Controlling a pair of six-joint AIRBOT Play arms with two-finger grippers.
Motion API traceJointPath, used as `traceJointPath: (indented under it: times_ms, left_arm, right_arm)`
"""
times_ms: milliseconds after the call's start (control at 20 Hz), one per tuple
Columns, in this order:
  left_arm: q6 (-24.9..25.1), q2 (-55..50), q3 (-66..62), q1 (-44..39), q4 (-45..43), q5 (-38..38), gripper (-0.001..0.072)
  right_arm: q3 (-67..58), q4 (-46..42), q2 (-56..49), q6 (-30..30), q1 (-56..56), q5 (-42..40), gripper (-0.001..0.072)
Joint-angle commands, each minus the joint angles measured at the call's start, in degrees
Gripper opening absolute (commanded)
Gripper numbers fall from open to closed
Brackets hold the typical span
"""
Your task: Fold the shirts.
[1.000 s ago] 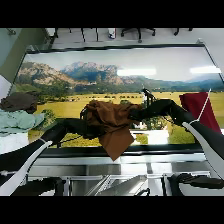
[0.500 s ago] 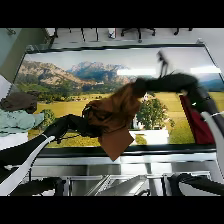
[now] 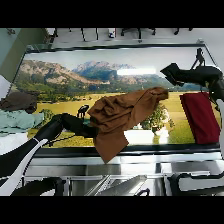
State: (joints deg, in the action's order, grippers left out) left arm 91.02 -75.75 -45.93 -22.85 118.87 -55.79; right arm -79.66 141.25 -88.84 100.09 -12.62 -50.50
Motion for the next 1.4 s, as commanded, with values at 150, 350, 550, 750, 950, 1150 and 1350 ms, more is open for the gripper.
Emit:
traceJointPath:
  times_ms: [150, 350, 550, 750, 950, 1150, 1350]
  left_arm:
    - [0.07, 0.81, -0.04, 4.9, -0.42, -0.79, 0.0019]
    - [0.07, 0.81, -0.04, 6.71, -0.37, -0.83, 0.0019]
    - [0.07, 0.81, -0.04, 5.86, -0.37, -0.79, 0.0019]
    - [1.11, 0.81, -0.04, 5.86, -0.37, -0.81, 0.0019]
    - [2.64, 0.81, -0.04, 5.88, -0.37, -1.01, 0.0019]
    - [4.11, 0.81, -0.04, 5.88, -0.39, -0.98, 0.0019]
    - [4.13, 0.83, -0.07, 5.88, -0.37, -0.72, 0.0019]
  right_arm:
    - [0.15, -10.29, 2.71, 2.69, -7.91, -22.58, 0.0521]
    - [6.38, -10.93, 2.84, -0.37, -2.12, -17.73, 0.0523]
    - [7.15, -7.04, -3.08, -3.1, 7.19, -3.5, 0.0533]
    - [6.05, -0.92, -10.56, -5.09, 11.39, 4.94, 0.0687]
    - [4.04, -1.14, -13.66, -7.15, 11.04, 4.28, 0.0551]
    - [4.04, -4.0, -13.53, -7.37, 8.92, -0.44, 0.0104]
    - [4.04, -9.22, -12.81, -9.4, 7.72, -4.02, 0.0022]
